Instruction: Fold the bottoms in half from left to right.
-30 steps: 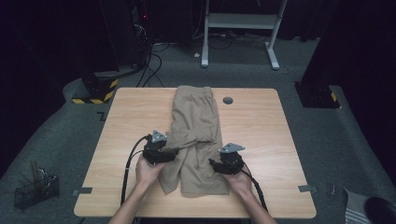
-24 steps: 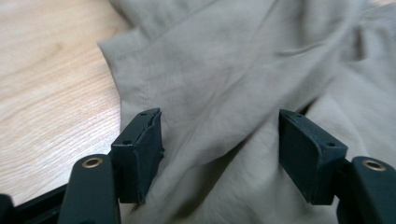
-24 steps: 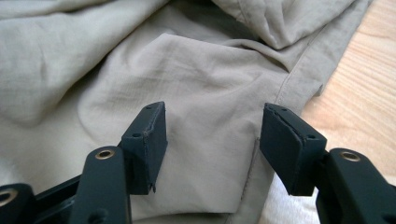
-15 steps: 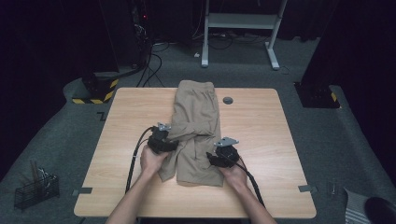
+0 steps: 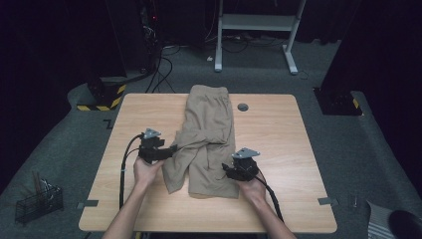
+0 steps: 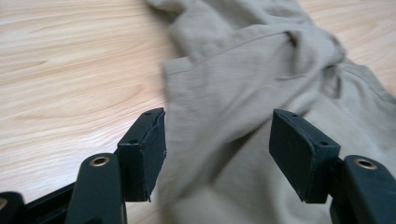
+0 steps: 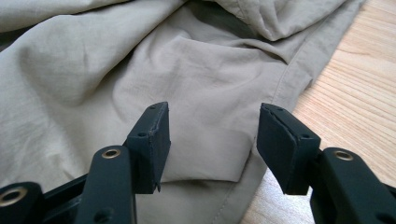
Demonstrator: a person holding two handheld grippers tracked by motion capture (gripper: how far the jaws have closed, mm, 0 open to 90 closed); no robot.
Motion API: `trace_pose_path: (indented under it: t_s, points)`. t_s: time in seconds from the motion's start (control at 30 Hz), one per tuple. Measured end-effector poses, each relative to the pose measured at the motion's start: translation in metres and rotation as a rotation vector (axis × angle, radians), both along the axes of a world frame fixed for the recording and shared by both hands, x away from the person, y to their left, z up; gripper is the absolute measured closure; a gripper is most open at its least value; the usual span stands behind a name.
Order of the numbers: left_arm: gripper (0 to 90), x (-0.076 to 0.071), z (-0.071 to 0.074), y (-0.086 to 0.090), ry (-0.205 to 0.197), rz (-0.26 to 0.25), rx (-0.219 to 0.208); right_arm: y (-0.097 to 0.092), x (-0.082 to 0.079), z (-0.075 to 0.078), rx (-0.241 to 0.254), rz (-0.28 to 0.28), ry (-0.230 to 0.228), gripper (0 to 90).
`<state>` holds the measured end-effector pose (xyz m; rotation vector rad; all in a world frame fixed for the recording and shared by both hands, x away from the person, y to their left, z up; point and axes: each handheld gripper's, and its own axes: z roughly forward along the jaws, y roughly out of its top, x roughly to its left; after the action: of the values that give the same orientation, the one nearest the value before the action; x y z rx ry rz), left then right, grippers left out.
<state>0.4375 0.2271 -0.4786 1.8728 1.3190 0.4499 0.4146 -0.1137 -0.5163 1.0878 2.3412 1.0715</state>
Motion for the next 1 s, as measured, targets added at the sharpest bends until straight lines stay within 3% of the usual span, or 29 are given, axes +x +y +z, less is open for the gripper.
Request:
trace_pose_path:
  t_s: [0.07, 0.1, 0.17, 0.3, 0.33, 0.37, 0.5, 0.6, 0.63, 0.67, 0.7, 0.73, 0.83, 0.87, 0.9, 0.93, 0.97, 1.0]
  points:
    - [37.2, 0.006, -0.005, 0.002, 0.022, 0.012, 0.015, 0.004, 0.001, -0.003, -0.013, 0.011, 0.008, 44.9]
    - [37.1, 0.014, -0.013, 0.000, 0.059, 0.011, 0.040, 0.005, 0.001, -0.004, -0.021, 0.015, 0.007, 44.8]
    - [37.2, 0.024, -0.021, -0.003, 0.088, 0.013, 0.054, 0.008, 0.001, -0.006, -0.035, 0.020, 0.006, 44.8]
    - [41.5, 0.035, -0.035, -0.008, 0.114, 0.013, 0.080, 0.010, 0.001, -0.007, -0.048, 0.024, 0.006, 44.8]
    - [43.8, 0.034, -0.036, -0.010, 0.095, 0.016, 0.101, 0.010, 0.001, -0.007, -0.048, 0.026, 0.005, 44.7]
    - [47.6, 0.034, -0.036, -0.012, 0.090, 0.014, 0.118, 0.010, 0.001, -0.007, -0.045, 0.025, 0.009, 44.7]
    - [72.0, 0.032, -0.034, -0.014, 0.092, -0.012, 0.122, 0.010, 0.004, -0.007, -0.045, 0.036, 0.006, 44.1]
    - [85.2, 0.029, -0.031, -0.014, 0.067, -0.013, 0.121, 0.010, 0.004, -0.008, -0.039, 0.032, 0.005, 44.0]
    - [86.6, 0.024, -0.022, -0.016, 0.016, -0.023, 0.109, 0.010, 0.005, -0.008, -0.039, 0.033, 0.005, 44.0]
    - [87.3, 0.024, -0.022, -0.016, 0.016, -0.023, 0.109, 0.010, 0.005, -0.008, -0.039, 0.033, 0.005, 44.0]
    - [87.6, 0.014, -0.009, -0.018, -0.051, -0.054, 0.077, 0.010, 0.006, -0.008, -0.037, 0.033, 0.008, 43.9]
    - [87.8, 0.014, -0.009, -0.018, -0.051, -0.054, 0.077, 0.010, 0.006, -0.008, -0.037, 0.033, 0.008, 43.9]
    - [88.0, -0.005, 0.012, -0.026, -0.141, -0.122, 0.045, 0.011, 0.007, -0.008, -0.036, 0.031, 0.011, 43.8]
    - [88.0, -0.016, 0.019, -0.037, -0.166, -0.190, 0.047, 0.011, 0.007, -0.008, -0.036, 0.031, 0.012, 43.7]
    - [88.0, -0.021, 0.020, -0.043, -0.163, -0.228, 0.050, 0.011, 0.007, -0.008, -0.036, 0.030, 0.011, 43.8]
    - [88.0, -0.021, 0.020, -0.043, -0.163, -0.228, 0.050, 0.011, 0.007, -0.008, -0.036, 0.030, 0.011, 43.8]
    - [87.9, -0.031, 0.016, -0.058, -0.144, -0.309, 0.064, 0.011, 0.007, -0.008, -0.036, 0.030, 0.009, 43.7]
    - [87.9, -0.031, 0.016, -0.058, -0.144, -0.309, 0.064, 0.011, 0.007, -0.008, -0.036, 0.030, 0.009, 43.7]
